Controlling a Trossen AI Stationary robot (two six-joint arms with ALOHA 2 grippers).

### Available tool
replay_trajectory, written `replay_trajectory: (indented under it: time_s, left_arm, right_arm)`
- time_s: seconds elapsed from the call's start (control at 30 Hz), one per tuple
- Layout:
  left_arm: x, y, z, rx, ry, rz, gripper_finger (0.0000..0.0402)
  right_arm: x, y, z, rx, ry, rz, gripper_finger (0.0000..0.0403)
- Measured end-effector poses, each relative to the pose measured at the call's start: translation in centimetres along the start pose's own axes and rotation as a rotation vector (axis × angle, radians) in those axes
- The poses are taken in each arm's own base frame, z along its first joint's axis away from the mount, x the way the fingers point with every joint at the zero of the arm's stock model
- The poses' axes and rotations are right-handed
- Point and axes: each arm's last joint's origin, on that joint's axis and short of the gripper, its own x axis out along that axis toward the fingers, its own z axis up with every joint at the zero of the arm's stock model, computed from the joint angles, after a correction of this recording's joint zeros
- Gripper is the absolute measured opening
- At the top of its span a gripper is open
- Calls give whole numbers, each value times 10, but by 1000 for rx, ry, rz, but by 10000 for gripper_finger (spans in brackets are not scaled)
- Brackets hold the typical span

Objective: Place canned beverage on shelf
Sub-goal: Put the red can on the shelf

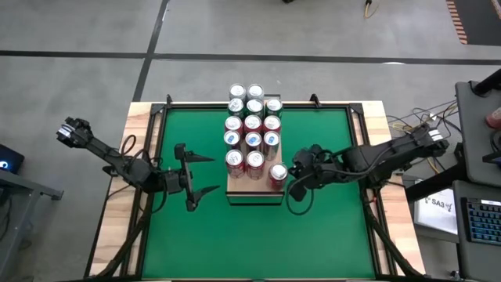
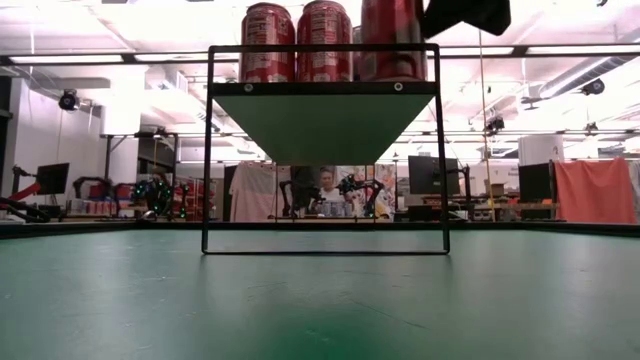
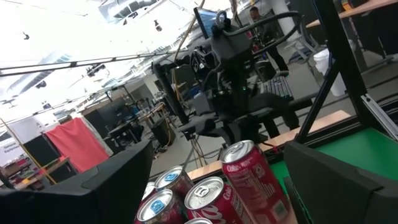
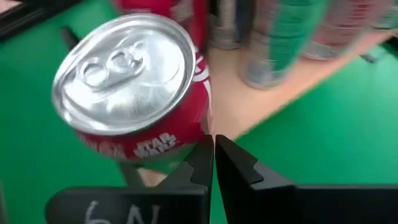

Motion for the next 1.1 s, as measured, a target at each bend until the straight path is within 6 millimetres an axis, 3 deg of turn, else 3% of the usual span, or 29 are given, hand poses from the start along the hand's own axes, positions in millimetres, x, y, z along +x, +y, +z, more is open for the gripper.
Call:
replay_trajectory:
  time_s: [0.27, 0.53, 0.73, 0.87, 1.1]
  left_arm:
    - [0, -1, 0, -59, 2, -3, 346]
    - [11, -15, -3, -104, -40, -78, 307]
    - [35, -31, 7, -91, -63, -92, 247]
    - [56, -44, 15, 34, 30, -143, 195]
    - [93, -62, 22, 139, 179, -200, 71]
  right_arm:
    - [2, 2, 0, 2, 10, 15, 9]
    - [-21, -8, 4, -16, -33, 48, 9]
    - [-37, -16, 7, -88, -86, 64, 9]
    - [-41, -18, 8, -132, -100, 70, 9]
    - [-38, -15, 7, -228, -102, 71, 9]
